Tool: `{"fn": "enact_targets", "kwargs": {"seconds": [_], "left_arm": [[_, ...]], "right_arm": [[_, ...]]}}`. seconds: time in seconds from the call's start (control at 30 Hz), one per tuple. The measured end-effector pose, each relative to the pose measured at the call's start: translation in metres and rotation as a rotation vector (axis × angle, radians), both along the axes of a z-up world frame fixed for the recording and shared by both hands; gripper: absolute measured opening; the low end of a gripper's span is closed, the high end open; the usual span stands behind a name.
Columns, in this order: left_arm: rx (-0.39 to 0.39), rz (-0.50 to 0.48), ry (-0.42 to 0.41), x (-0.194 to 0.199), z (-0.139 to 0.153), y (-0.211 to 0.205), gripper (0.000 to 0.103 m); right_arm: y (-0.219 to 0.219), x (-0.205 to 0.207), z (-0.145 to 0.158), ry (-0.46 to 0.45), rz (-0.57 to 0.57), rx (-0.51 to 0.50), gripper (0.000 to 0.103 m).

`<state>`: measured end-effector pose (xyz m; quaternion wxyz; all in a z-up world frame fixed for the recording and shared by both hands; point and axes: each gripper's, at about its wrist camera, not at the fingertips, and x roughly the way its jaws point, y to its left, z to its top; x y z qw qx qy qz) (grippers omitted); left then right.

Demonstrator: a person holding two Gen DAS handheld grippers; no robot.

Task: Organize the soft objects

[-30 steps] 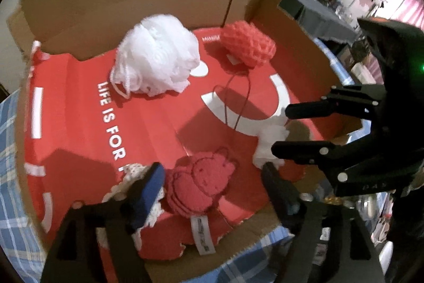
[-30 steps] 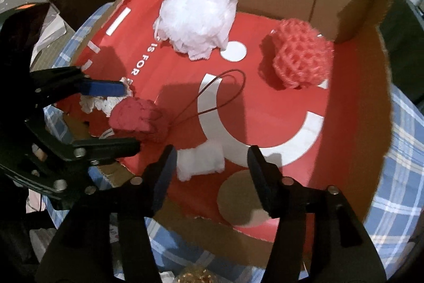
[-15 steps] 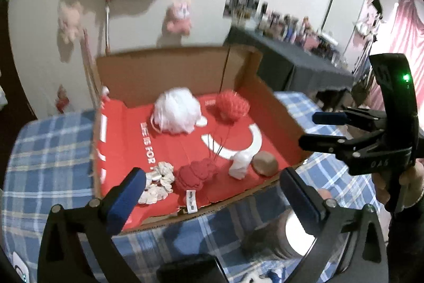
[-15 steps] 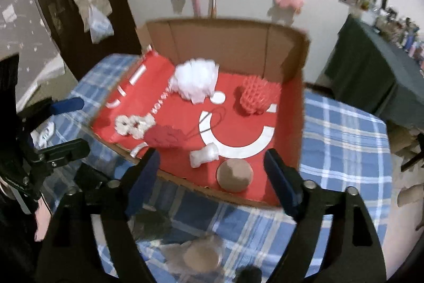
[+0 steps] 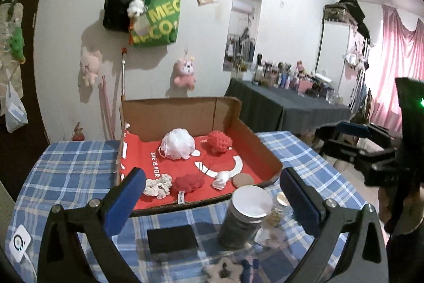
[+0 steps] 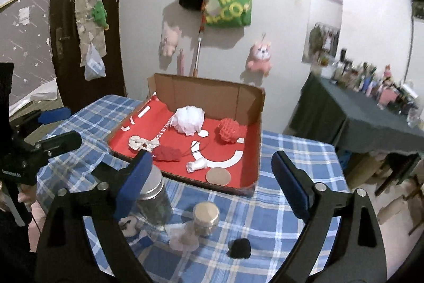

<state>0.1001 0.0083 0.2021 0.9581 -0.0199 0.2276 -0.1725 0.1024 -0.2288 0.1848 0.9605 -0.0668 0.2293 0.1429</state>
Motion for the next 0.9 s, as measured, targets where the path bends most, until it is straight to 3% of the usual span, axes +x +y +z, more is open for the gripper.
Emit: {"fn": "enact_targets", "kwargs": {"seconds": [0.2, 0.33, 0.6, 0.9], "left_arm": [[-0.001, 0.035, -0.076, -0.041, -0.014, -0.004, 0.103], [-0.004, 0.075, -0.081, -0.057, -0.035, -0.004, 0.103], [0.005, 0.108, -0.008, -0.060, -0.083, -0.005, 0.103], [0.025, 0.094, 0.155, -0.043, -0.135, -0.008, 0.103]], "right_arm": [[0.002, -0.044, -0.022, -0.089, -0.047, 0.013, 0.095], [0.003, -0.066, -0.048, -0.117, -0.089, 0.031, 0.095], [0.011, -0.074, -0.098, -0.082, -0.110, 0.039, 0.095], [0.010, -0.051, -0.146, 0.062, -0.111, 0.060, 0.095]]}}
